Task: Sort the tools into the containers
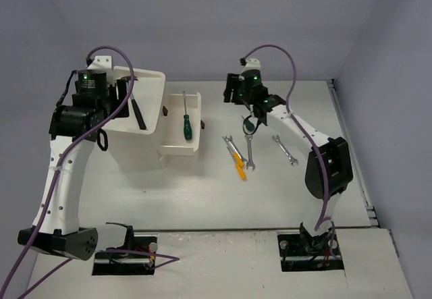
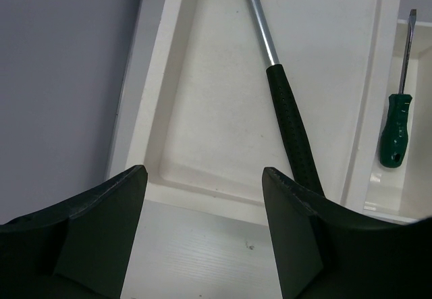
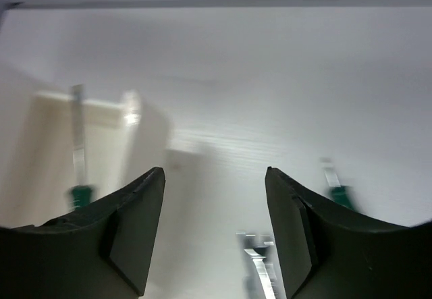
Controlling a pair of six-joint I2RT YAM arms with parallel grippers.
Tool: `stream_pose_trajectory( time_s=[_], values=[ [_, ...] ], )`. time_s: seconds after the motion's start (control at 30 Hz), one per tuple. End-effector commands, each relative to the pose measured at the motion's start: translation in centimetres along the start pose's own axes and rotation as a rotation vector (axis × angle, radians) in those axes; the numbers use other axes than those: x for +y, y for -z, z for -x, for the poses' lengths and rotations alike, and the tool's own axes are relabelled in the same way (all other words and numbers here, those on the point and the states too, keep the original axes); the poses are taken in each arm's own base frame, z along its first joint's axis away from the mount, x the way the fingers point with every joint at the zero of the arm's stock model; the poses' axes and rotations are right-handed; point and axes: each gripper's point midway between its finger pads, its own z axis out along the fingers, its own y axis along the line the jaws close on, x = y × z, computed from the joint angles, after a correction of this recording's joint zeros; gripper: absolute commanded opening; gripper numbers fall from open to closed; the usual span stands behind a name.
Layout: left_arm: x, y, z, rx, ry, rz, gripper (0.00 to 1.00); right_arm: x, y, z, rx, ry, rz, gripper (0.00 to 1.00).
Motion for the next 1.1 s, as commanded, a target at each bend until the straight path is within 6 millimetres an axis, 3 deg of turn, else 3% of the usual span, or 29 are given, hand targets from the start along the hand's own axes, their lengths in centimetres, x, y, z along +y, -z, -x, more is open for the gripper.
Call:
stream_pose_trajectory(
  time_s=[0.0,0.17,0.43,0.6,0.7,0.8,0.87,1.0,1.03,1.07],
  values=[
    [-0.3,0.4,1.9,-0.063,0.017,-0.007,0.66,-6.7,0.8,-0.2,0.048,0.174,-0.125,0.59],
    [-0.5,0.3,2.1,-0.062,0.011,-0.011,0.66,-10.1,-1.2,-4.8,0.203,0.241,-0.164,0.64],
    [-0.8,0.2,1.9,-0.057,0.005,-0.024,0.66,-12.1,-3.9,-10.6,0.352,0.252,-0.170,0.66],
    [-0.7,0.2,1.6,-0.052,0.000,-0.021,0.66,-14.2,-4.6,-13.1,0.405,0.257,-0.229,0.64],
    [-0.7,0.2,1.5,-0.050,-0.003,-0.022,0.66,-15.2,-4.8,-13.7,0.419,0.266,-0.251,0.57],
    [-0.7,0.2,1.5,-0.050,-0.001,-0.020,0.66,-15.1,-4.5,-12.4,0.392,0.282,-0.256,0.18],
    [-0.7,0.2,1.5,-0.050,-0.003,-0.020,0.66,-14.4,-4.1,-10.7,0.355,0.288,-0.248,0.02],
    [-0.7,0.2,1.7,-0.055,-0.001,-0.023,0.66,-10.1,-1.9,-4.2,0.200,0.275,-0.186,0.00],
    [-0.8,0.2,1.7,-0.054,0.001,-0.026,0.66,-8.4,-0.8,-1.5,0.132,0.249,-0.152,0.00],
    [-0.8,0.3,1.7,-0.056,0.002,-0.027,0.66,-6.3,-0.2,-0.2,0.091,0.250,-0.117,0.00]
  ],
)
